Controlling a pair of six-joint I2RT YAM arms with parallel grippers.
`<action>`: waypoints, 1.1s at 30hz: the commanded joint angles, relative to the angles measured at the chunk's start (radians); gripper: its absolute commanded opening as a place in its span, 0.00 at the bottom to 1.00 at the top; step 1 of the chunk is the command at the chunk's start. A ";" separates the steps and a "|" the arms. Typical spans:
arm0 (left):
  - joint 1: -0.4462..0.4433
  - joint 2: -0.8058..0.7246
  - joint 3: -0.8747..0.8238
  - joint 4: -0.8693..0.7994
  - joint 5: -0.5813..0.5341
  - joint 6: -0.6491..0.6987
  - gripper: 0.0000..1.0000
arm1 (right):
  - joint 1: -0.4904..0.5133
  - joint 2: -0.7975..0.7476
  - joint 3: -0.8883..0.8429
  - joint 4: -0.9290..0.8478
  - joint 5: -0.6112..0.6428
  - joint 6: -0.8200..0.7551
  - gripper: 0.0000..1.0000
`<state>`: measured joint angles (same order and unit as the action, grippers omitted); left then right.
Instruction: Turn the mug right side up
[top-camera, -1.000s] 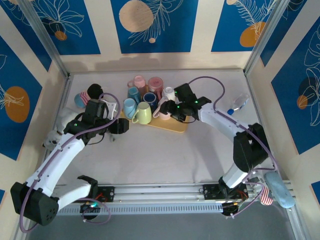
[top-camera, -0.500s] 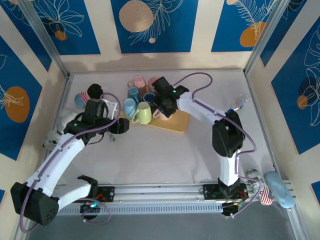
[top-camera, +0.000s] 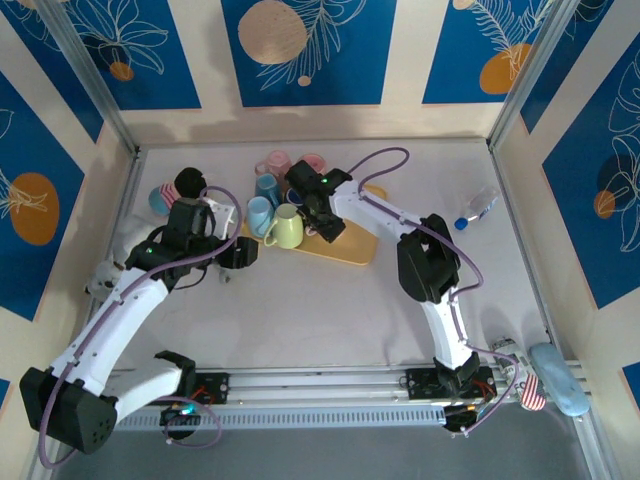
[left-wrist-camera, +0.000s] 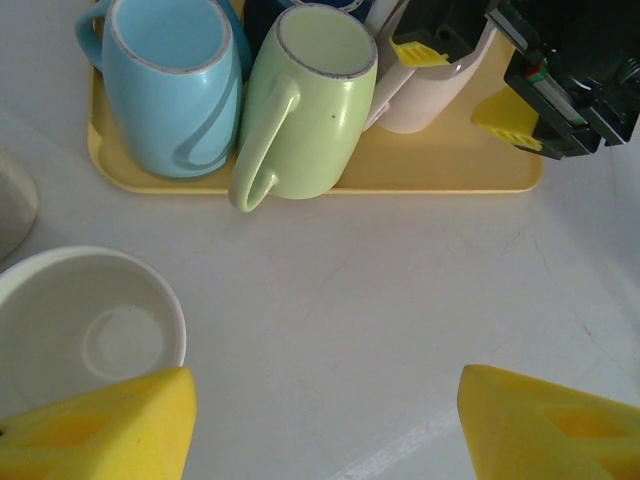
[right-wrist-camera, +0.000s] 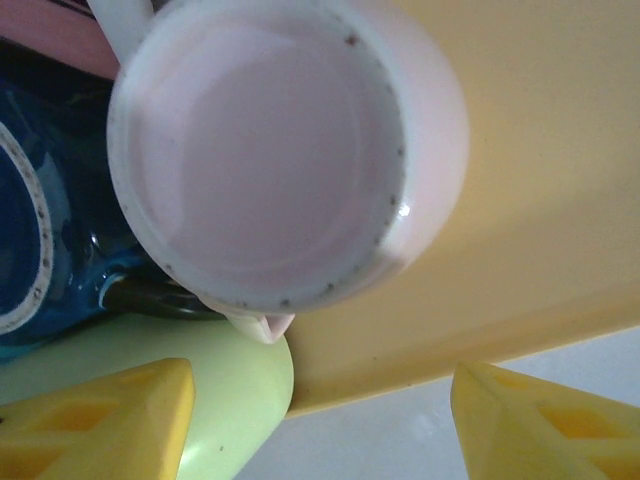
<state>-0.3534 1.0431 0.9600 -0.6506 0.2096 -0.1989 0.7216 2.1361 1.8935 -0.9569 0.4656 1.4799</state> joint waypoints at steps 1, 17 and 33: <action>0.013 -0.015 0.009 -0.011 0.017 0.025 0.70 | -0.004 0.037 0.052 -0.046 0.056 0.029 0.69; 0.013 -0.012 0.017 -0.016 0.011 0.015 0.70 | -0.022 0.001 -0.042 -0.045 0.083 -0.041 0.65; 0.012 0.021 0.032 -0.003 0.028 -0.010 0.68 | -0.108 -0.395 -0.661 0.467 -0.079 -0.703 0.58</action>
<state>-0.3534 1.0584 0.9604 -0.6537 0.2104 -0.2028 0.6121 1.7893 1.2739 -0.5968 0.4171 0.9493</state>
